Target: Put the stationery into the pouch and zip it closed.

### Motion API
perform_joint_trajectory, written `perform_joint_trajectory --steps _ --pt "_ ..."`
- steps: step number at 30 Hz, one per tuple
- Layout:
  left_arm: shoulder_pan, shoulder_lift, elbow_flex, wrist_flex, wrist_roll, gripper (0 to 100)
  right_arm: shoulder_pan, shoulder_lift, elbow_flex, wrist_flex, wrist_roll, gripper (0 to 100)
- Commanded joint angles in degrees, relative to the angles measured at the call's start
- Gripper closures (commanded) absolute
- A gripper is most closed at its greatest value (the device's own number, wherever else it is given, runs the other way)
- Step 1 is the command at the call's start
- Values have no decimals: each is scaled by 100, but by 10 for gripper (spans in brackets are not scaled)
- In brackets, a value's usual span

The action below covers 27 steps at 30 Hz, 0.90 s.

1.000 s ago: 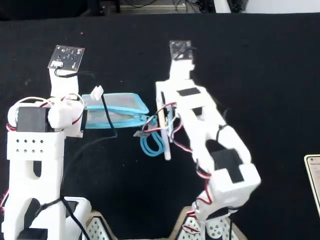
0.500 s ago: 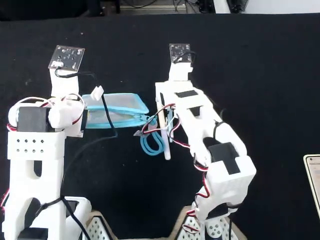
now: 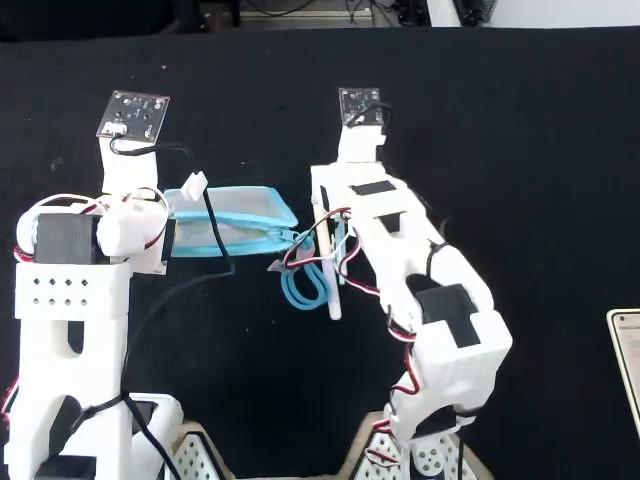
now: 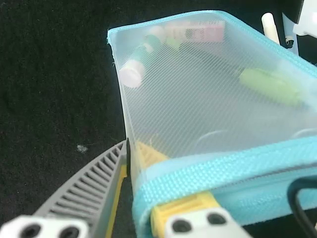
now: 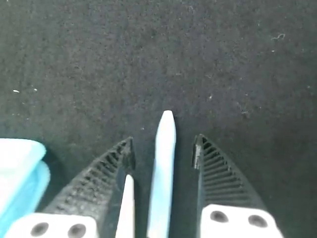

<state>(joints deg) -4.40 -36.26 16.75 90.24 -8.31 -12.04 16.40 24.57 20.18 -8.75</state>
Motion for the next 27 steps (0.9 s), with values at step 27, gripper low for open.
perform_joint_trajectory --steps 27 --pt "66 44 22 -26 62 970 97 848 -1068 167 1222 979"
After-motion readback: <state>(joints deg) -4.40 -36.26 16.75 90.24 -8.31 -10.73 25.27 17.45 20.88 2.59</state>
